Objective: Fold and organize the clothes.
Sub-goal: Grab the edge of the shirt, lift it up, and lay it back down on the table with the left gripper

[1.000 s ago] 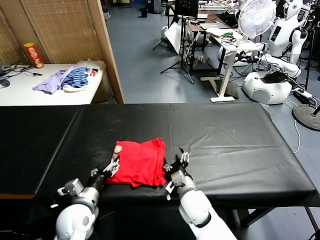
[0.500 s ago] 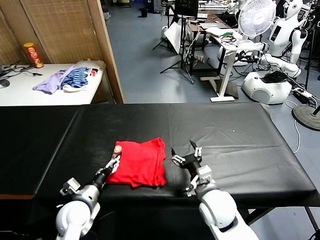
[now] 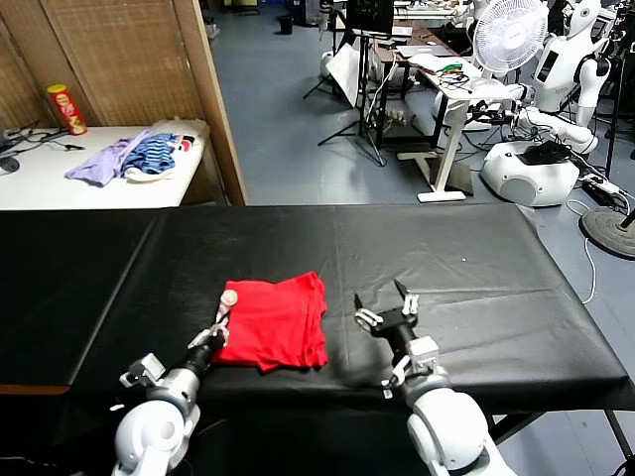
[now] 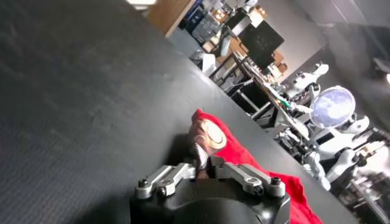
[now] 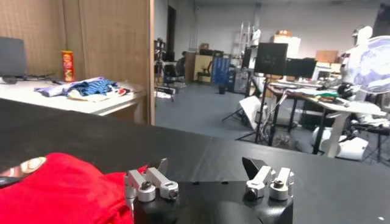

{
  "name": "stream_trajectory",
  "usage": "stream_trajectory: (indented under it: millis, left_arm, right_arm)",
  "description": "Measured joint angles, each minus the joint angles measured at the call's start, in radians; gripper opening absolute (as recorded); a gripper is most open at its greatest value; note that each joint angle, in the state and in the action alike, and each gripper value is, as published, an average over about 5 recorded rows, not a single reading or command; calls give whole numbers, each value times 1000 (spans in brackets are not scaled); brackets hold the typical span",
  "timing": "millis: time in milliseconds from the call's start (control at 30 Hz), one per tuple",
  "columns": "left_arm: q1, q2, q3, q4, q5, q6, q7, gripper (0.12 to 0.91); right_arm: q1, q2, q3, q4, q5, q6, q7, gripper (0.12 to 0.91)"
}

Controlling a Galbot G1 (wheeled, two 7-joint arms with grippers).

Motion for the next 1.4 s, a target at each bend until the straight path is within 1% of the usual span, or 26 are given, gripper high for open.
stream_trajectory:
  millis: [133, 233, 333, 433, 567, 633, 700, 800, 900, 967, 1067, 1133, 1200, 1267, 1300, 1333, 1400]
  left_arm:
    - [16, 19, 8, -21, 262, -47, 17, 156]
    - [22, 42, 0, -31, 475, -77, 21, 156]
    - [27, 74, -13, -38, 652, -92, 18, 156]
    - [29, 119, -31, -47, 793, -100, 18, 156]
    - [25, 201, -78, -62, 974, -115, 19, 156]
    - [29, 243, -108, -76, 1051, -121, 22, 156]
    - [38, 274, -131, -97, 1104, -124, 28, 156]
    - [56, 292, -141, -141, 1116, -115, 40, 156]
    - [77, 281, -113, -183, 1050, -113, 60, 156]
    - [86, 263, -74, -197, 976, -122, 68, 156]
    - [84, 226, 8, -190, 865, -130, 62, 156]
    - [75, 193, 70, -169, 813, -133, 66, 156]
    - [63, 154, 128, -142, 784, -143, 81, 162]
    - [51, 115, 181, -118, 775, -158, 99, 209]
    - [47, 99, 203, -110, 773, -165, 107, 249]
    - [45, 86, 224, -104, 770, -172, 117, 306]
    - [47, 71, 258, -103, 750, -177, 148, 406]
  right_arm:
    - [-31, 17, 23, 26, -40, -51, 27, 798]
    - [-51, 29, 33, 43, -61, -72, 33, 798]
    - [-63, 35, 41, 55, -67, -84, 34, 798]
    - [-70, 36, 48, 64, -67, -89, 34, 798]
    - [-72, 37, 50, 64, -65, -90, 31, 798]
    - [-67, 38, 47, 60, -64, -91, 31, 798]
    - [-62, 40, 42, 57, -64, -92, 31, 798]
    - [-58, 45, 36, 53, -65, -93, 30, 798]
    - [-65, 46, 34, 53, -66, -93, 27, 798]
    - [-73, 44, 39, 55, -66, -91, 24, 798]
    - [-84, 40, 48, 57, -63, -88, 13, 798]
    - [-88, 36, 52, 57, -53, -85, 0, 798]
    - [-87, 29, 53, 53, -33, -83, -16, 798]
    - [-83, 20, 51, 48, -8, -83, -34, 798]
    - [-80, 13, 49, 44, 5, -85, -42, 798]
    - [-76, 6, 46, 39, 20, -88, -49, 798]
    - [-64, -9, 38, 26, 53, -98, -59, 798]
